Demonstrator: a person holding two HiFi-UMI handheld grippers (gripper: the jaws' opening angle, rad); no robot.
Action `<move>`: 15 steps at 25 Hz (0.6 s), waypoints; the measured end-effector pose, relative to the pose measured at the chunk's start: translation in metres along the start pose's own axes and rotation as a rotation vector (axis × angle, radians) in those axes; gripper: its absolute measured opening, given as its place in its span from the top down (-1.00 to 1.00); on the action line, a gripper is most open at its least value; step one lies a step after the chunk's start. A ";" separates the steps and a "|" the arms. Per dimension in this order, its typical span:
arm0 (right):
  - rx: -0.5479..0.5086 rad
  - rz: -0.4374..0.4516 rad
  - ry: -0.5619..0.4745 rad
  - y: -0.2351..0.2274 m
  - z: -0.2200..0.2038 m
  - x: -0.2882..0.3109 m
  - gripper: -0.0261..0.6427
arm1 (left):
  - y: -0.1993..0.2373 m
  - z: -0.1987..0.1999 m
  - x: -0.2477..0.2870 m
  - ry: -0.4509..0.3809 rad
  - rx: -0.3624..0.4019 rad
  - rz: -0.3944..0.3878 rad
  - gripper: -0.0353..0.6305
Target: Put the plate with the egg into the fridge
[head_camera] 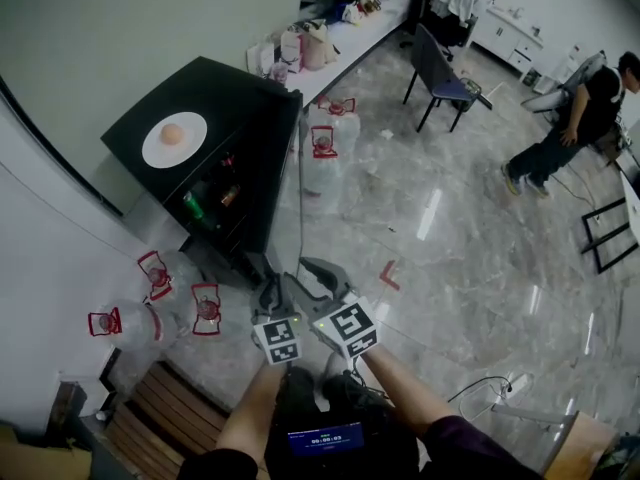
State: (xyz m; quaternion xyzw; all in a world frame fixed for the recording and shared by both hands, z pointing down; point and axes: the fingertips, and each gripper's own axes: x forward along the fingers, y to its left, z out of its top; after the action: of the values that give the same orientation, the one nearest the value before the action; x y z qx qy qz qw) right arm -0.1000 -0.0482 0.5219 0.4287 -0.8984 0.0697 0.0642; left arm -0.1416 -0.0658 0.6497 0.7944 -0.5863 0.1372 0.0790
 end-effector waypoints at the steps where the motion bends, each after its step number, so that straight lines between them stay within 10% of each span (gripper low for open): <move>1: -0.008 0.031 0.001 0.003 0.008 0.002 0.48 | -0.002 0.000 0.000 -0.004 0.000 0.003 0.79; 15: -0.127 0.143 -0.015 0.017 0.042 0.033 0.40 | -0.008 0.002 -0.002 -0.059 0.003 -0.034 0.78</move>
State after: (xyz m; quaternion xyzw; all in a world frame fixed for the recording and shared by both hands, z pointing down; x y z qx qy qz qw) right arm -0.1367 -0.0702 0.4856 0.3590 -0.9299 0.0137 0.0792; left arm -0.1340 -0.0621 0.6472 0.8081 -0.5746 0.1134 0.0628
